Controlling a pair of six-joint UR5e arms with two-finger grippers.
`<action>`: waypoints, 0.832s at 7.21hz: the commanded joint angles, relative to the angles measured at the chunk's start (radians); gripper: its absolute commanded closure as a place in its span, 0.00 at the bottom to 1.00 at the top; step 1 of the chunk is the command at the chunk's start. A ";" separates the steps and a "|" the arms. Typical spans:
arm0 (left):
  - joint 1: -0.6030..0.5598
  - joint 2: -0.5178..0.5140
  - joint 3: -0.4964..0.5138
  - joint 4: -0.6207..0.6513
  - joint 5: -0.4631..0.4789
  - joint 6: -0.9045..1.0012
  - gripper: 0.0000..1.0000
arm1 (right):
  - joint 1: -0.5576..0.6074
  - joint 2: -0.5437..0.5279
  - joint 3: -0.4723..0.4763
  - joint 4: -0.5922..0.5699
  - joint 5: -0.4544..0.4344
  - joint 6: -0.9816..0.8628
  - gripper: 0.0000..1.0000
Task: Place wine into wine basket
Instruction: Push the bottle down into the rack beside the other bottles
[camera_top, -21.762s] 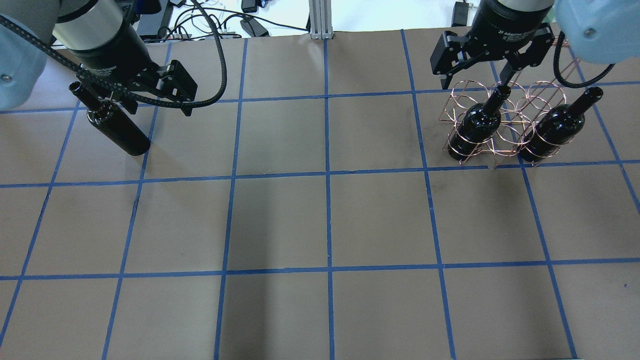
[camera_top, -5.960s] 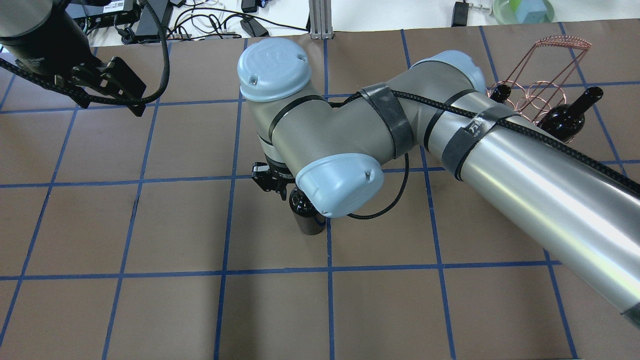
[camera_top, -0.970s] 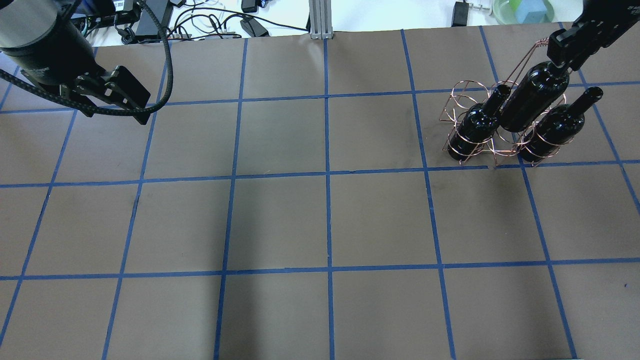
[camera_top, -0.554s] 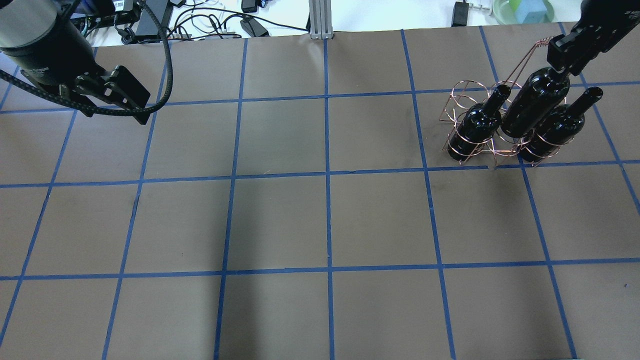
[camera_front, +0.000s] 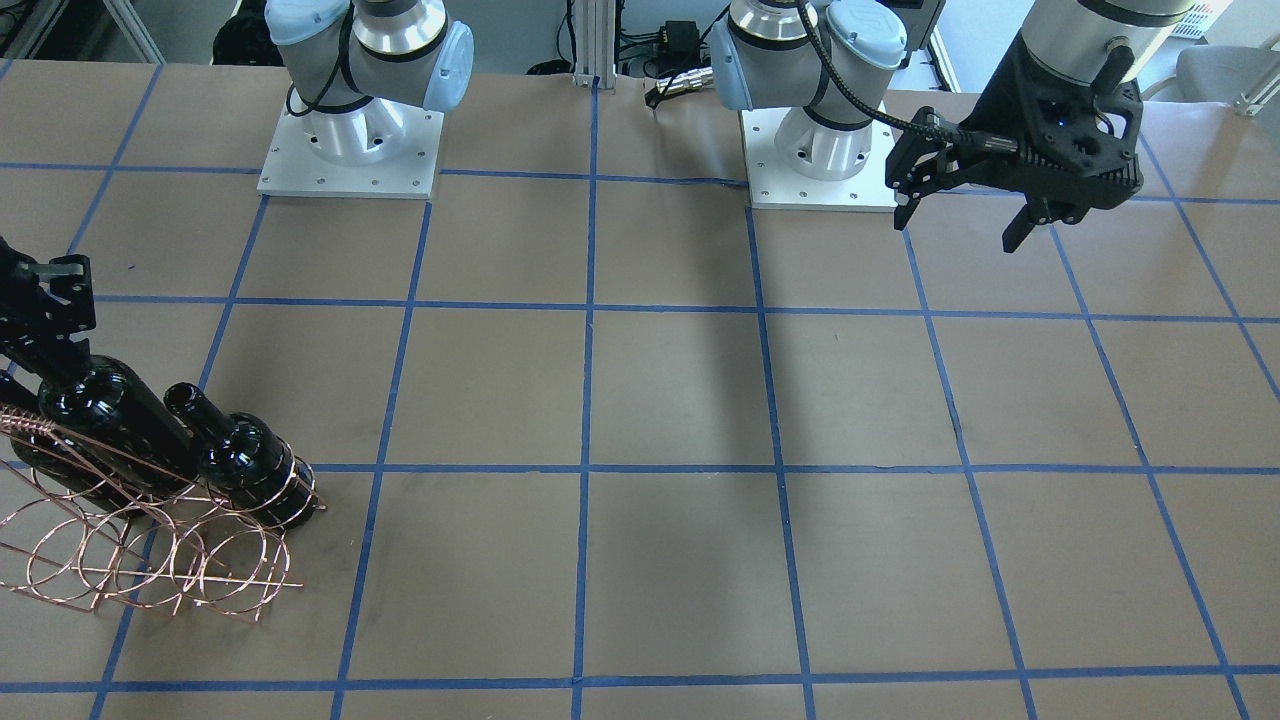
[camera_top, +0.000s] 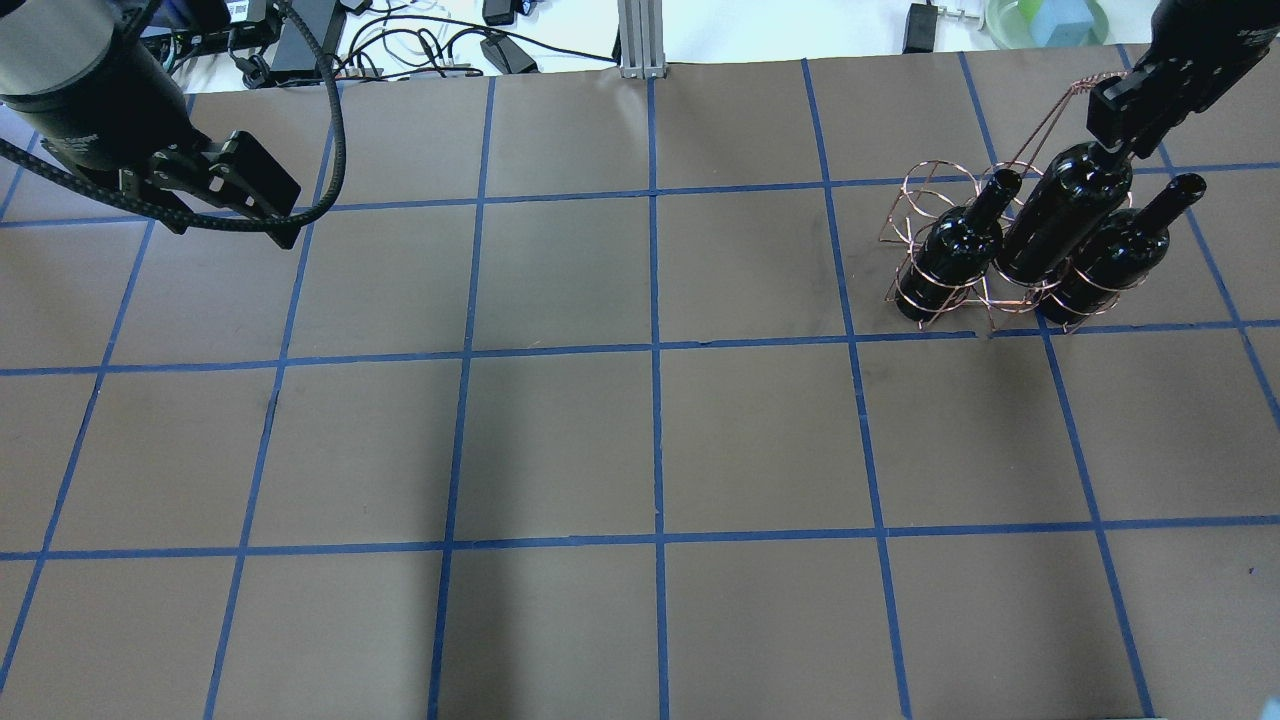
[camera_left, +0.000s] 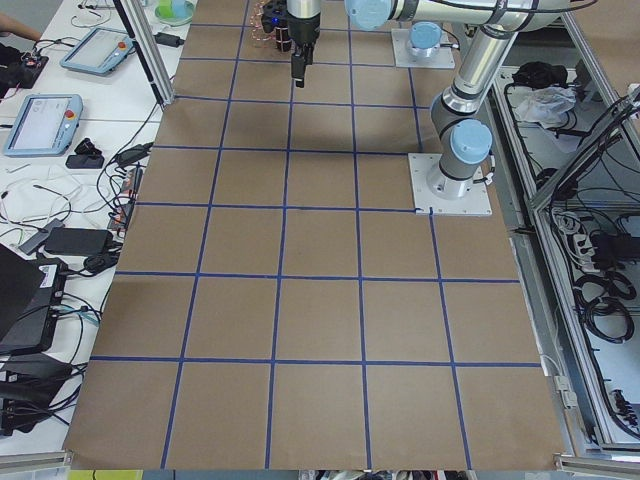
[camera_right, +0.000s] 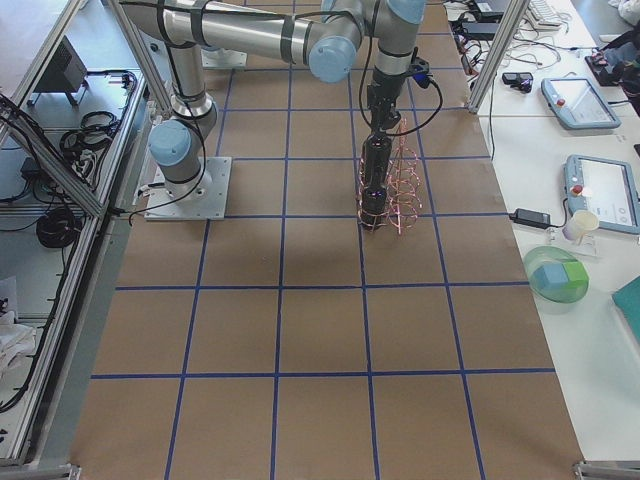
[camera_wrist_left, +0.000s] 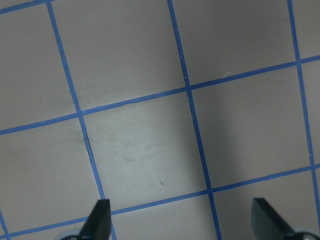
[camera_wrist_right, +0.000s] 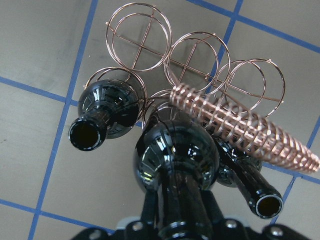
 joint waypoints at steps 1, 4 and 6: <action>0.000 0.000 -0.003 0.000 0.000 0.000 0.00 | 0.000 0.018 0.000 -0.006 0.005 -0.005 1.00; 0.000 0.020 -0.037 0.011 0.002 0.000 0.00 | 0.000 0.041 0.001 -0.012 0.002 -0.028 1.00; 0.000 0.018 -0.037 0.012 0.000 -0.002 0.00 | 0.000 0.053 0.001 -0.014 0.000 -0.028 1.00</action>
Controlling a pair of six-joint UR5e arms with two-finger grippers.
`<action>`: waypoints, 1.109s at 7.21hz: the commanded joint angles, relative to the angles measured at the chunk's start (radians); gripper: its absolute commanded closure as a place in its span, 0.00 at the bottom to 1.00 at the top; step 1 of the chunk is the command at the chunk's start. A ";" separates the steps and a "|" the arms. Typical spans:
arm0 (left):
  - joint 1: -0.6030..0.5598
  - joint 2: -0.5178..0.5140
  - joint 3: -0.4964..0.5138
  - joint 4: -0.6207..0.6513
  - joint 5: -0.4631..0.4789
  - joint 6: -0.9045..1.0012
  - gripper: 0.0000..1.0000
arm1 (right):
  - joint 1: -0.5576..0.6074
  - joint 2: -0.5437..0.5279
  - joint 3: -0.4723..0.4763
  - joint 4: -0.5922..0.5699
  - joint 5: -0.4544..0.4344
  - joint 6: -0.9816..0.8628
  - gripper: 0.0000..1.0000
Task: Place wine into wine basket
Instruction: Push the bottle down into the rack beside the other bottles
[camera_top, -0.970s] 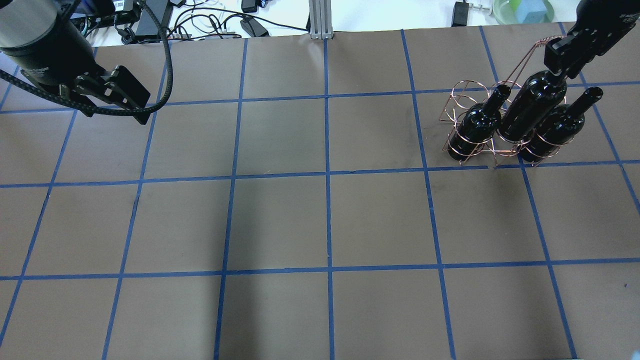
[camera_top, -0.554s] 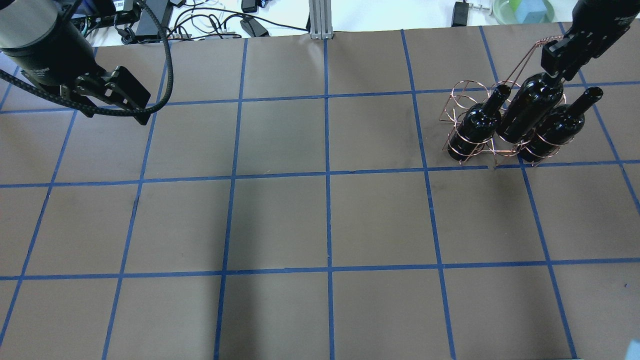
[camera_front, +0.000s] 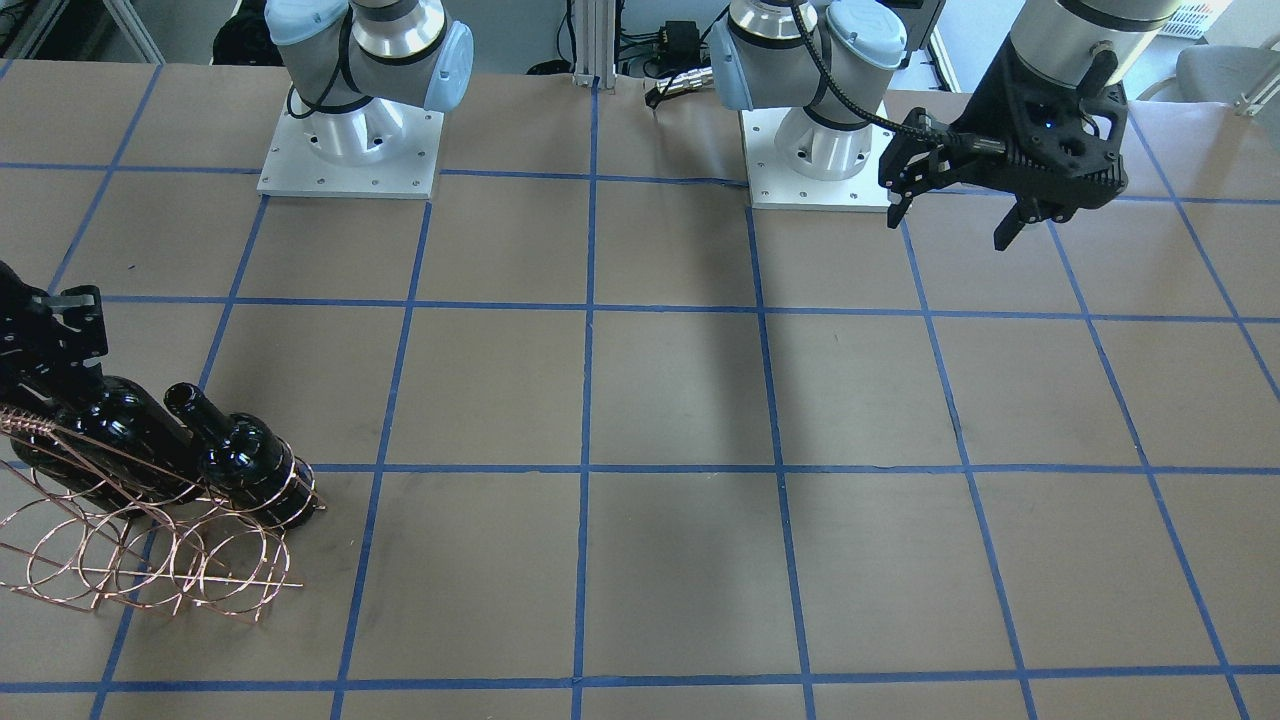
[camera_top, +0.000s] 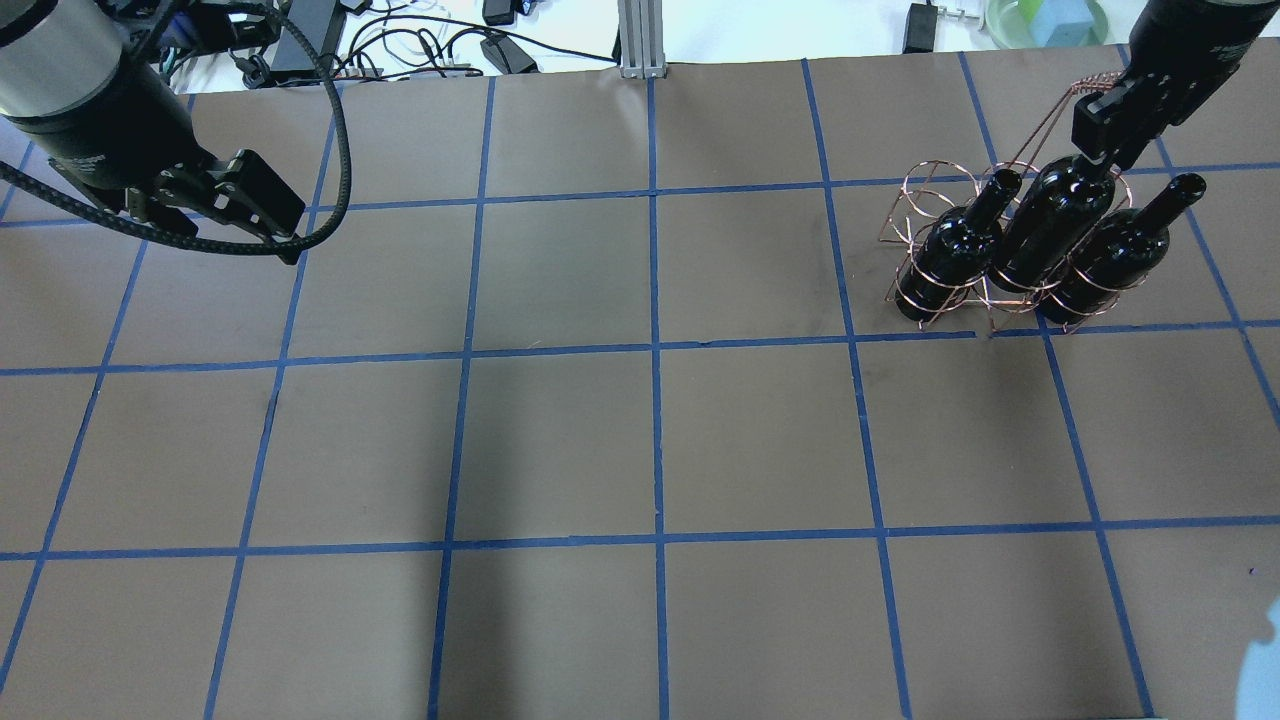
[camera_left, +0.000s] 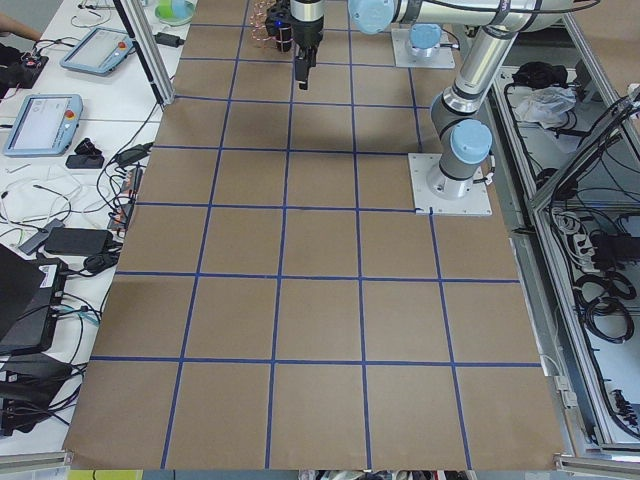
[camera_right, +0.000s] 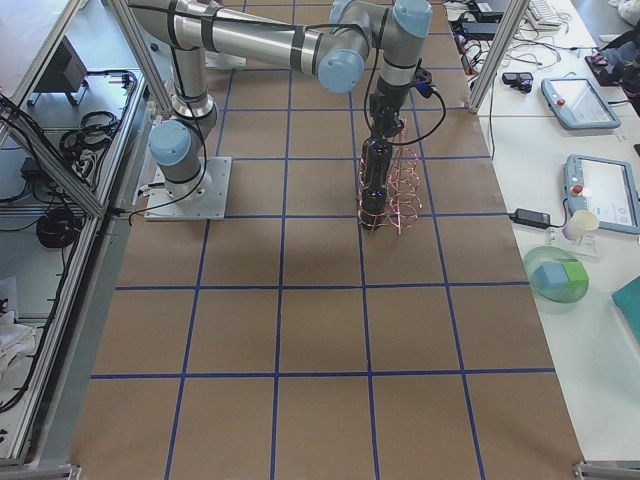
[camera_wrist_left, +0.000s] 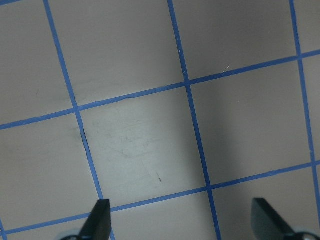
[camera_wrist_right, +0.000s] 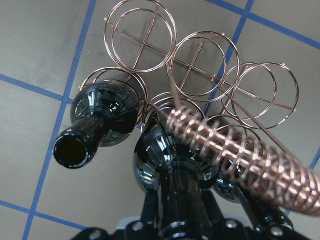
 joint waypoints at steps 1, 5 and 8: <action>0.000 0.000 -0.001 0.001 0.001 -0.001 0.00 | -0.002 0.009 0.002 -0.001 -0.003 -0.013 1.00; 0.000 0.002 -0.001 0.001 0.000 -0.001 0.00 | -0.002 0.023 0.012 -0.001 -0.004 -0.013 1.00; 0.000 0.002 -0.001 0.001 0.000 -0.001 0.00 | -0.002 0.037 0.014 -0.003 -0.001 -0.028 1.00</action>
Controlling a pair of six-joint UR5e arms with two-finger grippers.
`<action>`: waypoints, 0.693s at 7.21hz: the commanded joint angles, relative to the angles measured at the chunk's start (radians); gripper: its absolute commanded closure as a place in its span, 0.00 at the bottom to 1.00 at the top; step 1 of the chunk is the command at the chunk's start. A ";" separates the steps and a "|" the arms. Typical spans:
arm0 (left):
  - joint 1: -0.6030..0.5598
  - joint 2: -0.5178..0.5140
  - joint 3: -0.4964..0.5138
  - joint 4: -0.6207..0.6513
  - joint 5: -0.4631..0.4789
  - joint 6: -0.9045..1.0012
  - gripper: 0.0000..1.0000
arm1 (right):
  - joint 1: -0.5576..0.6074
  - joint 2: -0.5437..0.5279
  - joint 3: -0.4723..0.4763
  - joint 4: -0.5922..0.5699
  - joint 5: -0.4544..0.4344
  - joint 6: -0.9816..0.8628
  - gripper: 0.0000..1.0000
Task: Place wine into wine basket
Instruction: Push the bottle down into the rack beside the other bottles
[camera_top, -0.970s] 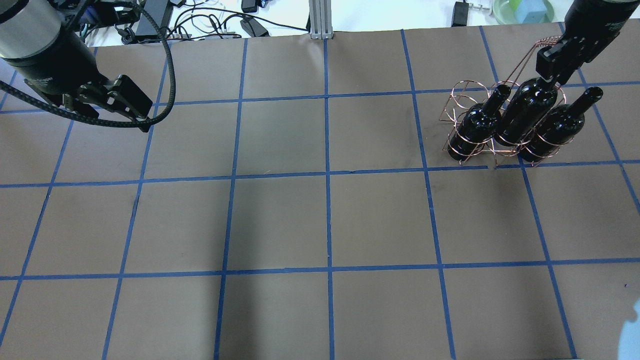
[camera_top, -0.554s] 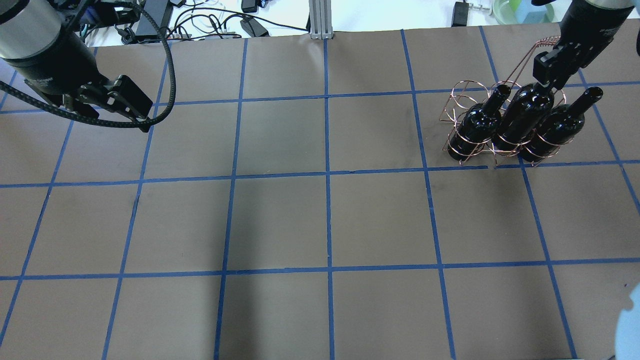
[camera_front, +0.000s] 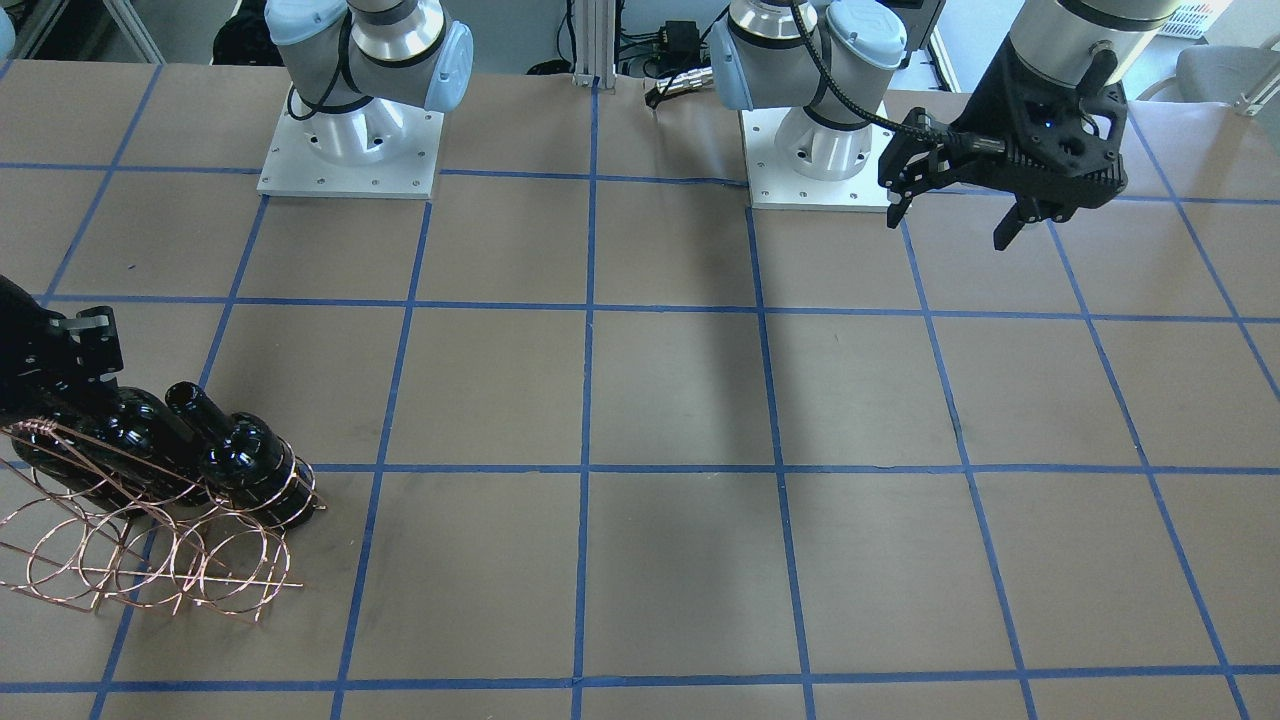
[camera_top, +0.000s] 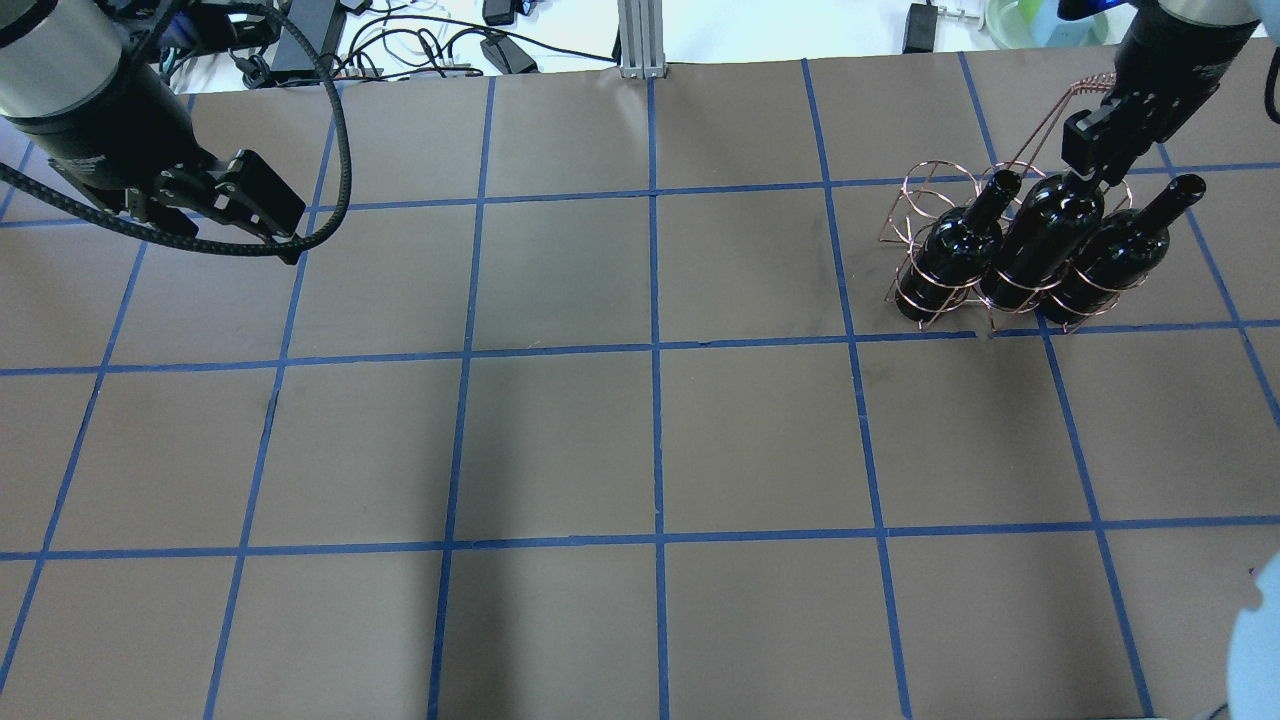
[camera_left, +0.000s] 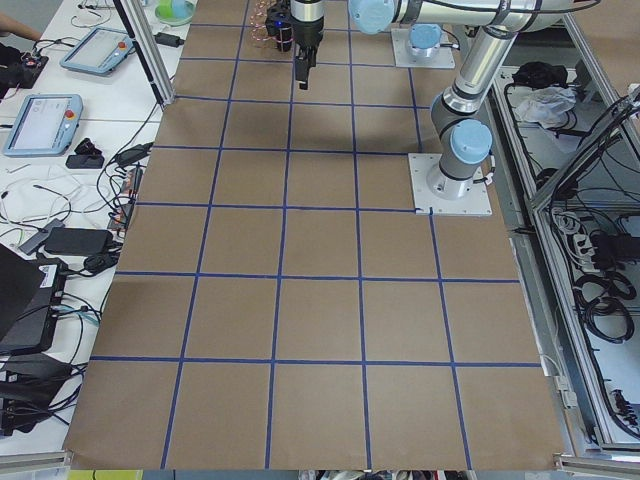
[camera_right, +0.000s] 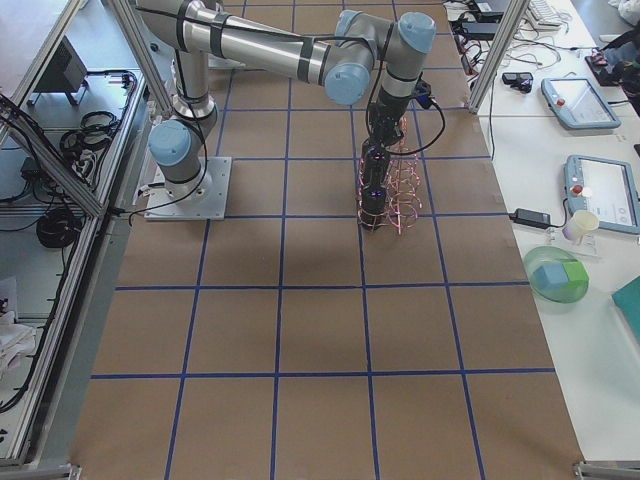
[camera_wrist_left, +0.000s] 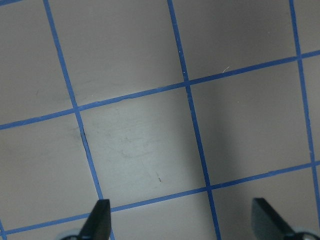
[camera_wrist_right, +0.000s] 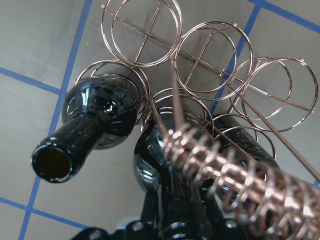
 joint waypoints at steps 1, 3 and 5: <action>0.000 0.000 0.000 0.000 0.000 0.000 0.00 | 0.000 0.011 0.000 -0.009 0.001 -0.015 1.00; 0.000 0.000 0.000 0.000 0.000 0.000 0.00 | 0.000 0.023 0.002 -0.012 0.001 -0.016 1.00; 0.000 0.000 0.000 0.000 0.000 0.000 0.00 | 0.000 0.028 0.002 -0.015 -0.002 -0.023 1.00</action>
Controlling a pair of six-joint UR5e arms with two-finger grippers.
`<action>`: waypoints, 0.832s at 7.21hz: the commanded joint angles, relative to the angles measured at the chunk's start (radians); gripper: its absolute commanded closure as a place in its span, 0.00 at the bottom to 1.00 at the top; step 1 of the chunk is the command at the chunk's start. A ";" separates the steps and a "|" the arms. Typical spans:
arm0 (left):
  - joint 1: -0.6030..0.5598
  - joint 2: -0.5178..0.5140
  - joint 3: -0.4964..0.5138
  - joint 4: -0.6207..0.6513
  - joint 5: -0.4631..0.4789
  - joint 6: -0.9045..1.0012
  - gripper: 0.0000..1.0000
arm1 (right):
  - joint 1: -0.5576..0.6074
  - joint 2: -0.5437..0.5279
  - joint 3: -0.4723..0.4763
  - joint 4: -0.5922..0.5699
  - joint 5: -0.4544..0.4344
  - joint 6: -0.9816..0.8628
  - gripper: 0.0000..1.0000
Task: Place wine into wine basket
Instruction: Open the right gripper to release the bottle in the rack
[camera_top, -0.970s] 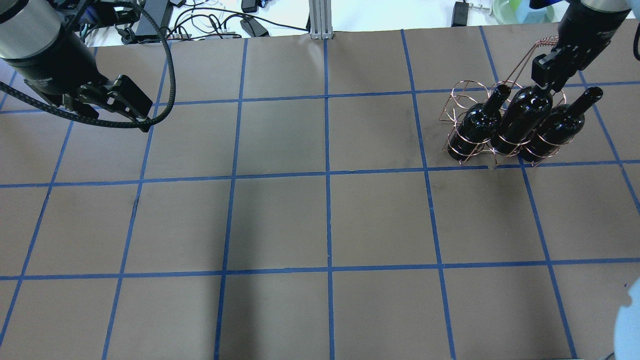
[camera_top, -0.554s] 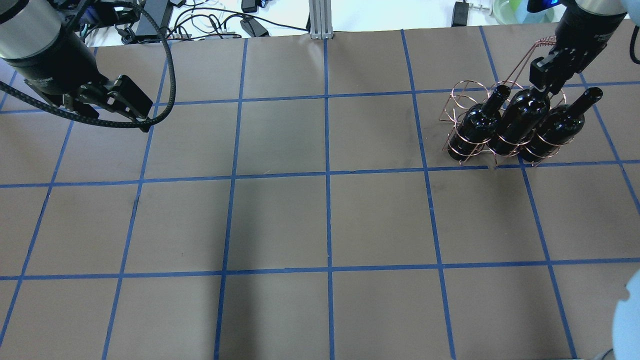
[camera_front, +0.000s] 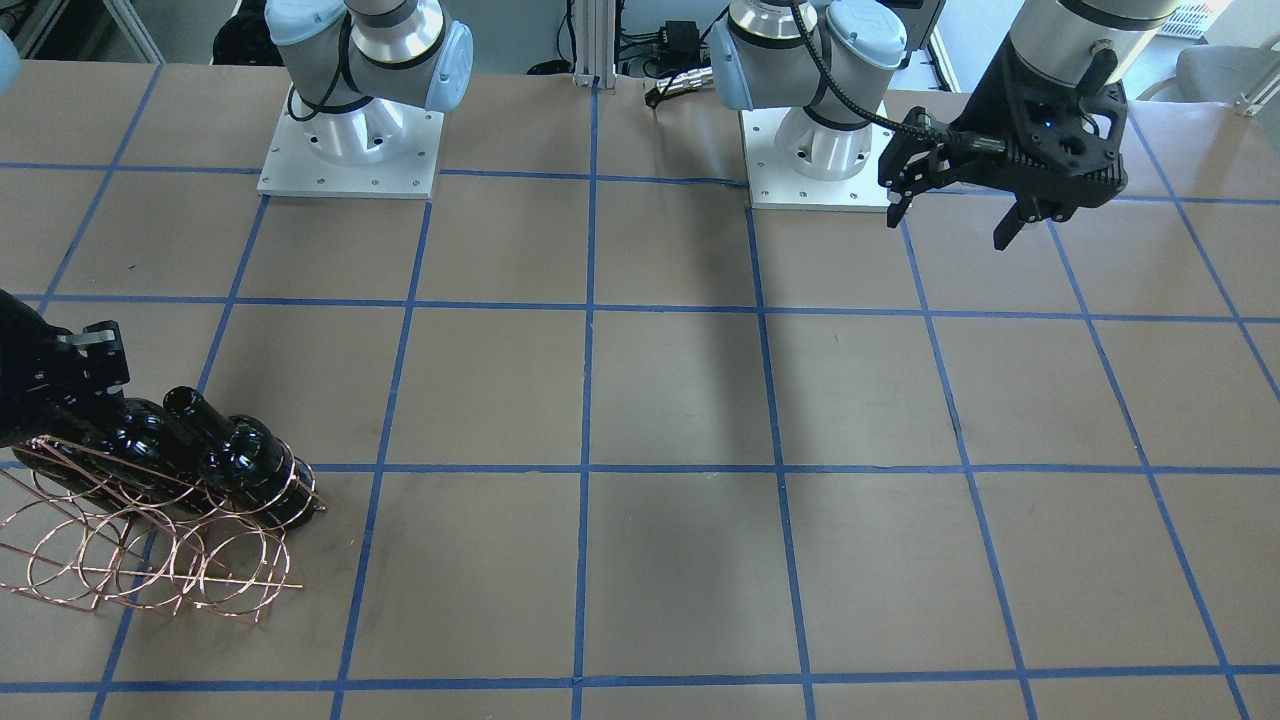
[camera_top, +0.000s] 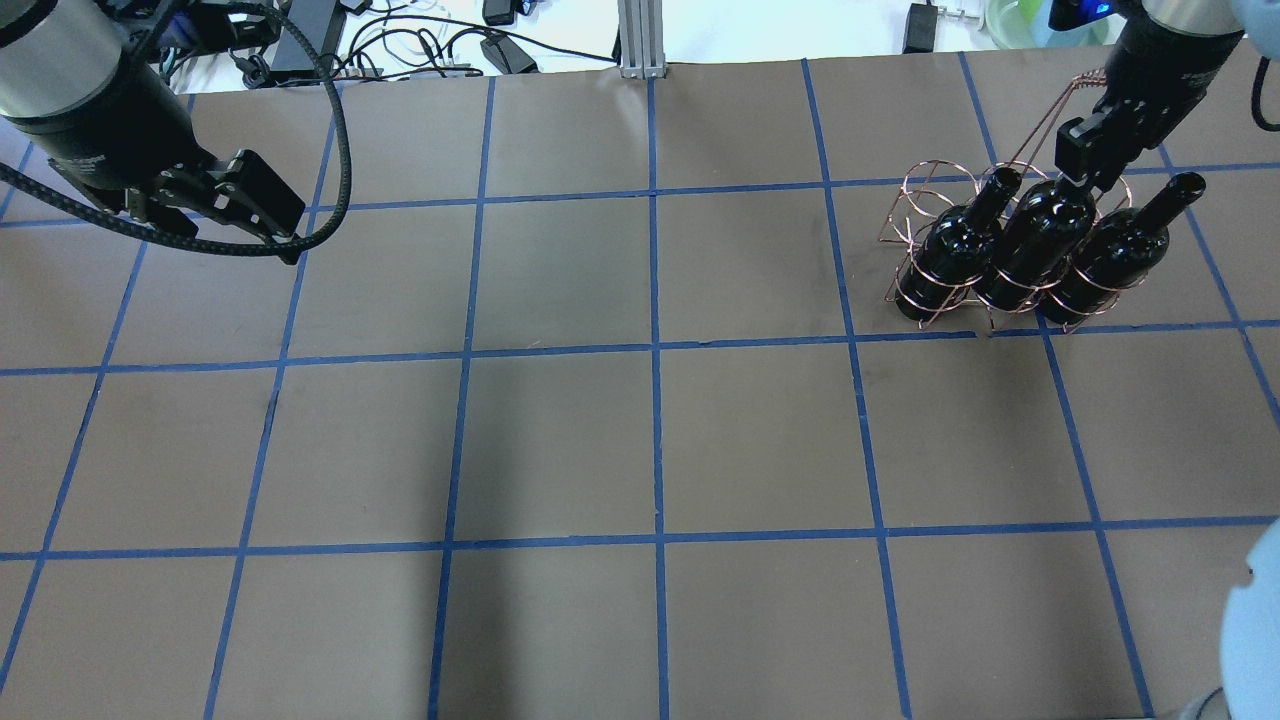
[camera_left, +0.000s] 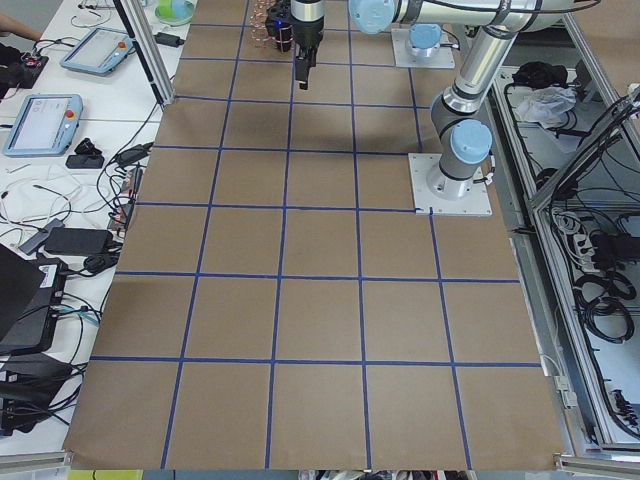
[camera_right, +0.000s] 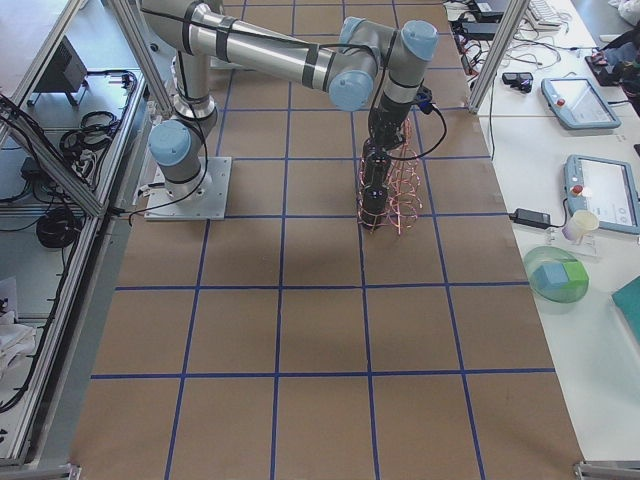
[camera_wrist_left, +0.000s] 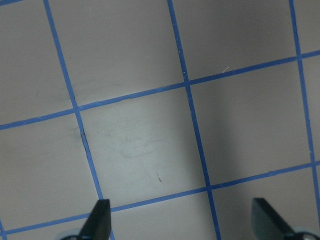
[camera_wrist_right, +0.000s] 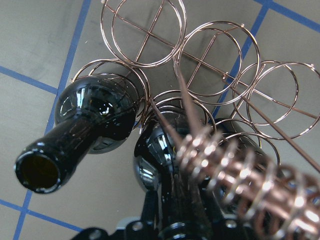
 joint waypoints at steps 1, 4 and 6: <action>0.000 0.000 0.000 0.000 0.000 0.000 0.00 | 0.000 0.007 0.003 -0.001 -0.002 -0.002 1.00; 0.000 0.000 0.000 0.000 0.000 0.000 0.00 | -0.002 0.011 0.021 -0.001 -0.005 0.000 1.00; 0.000 0.002 0.000 0.000 0.000 0.000 0.00 | 0.000 0.010 0.028 -0.001 -0.005 -0.002 0.59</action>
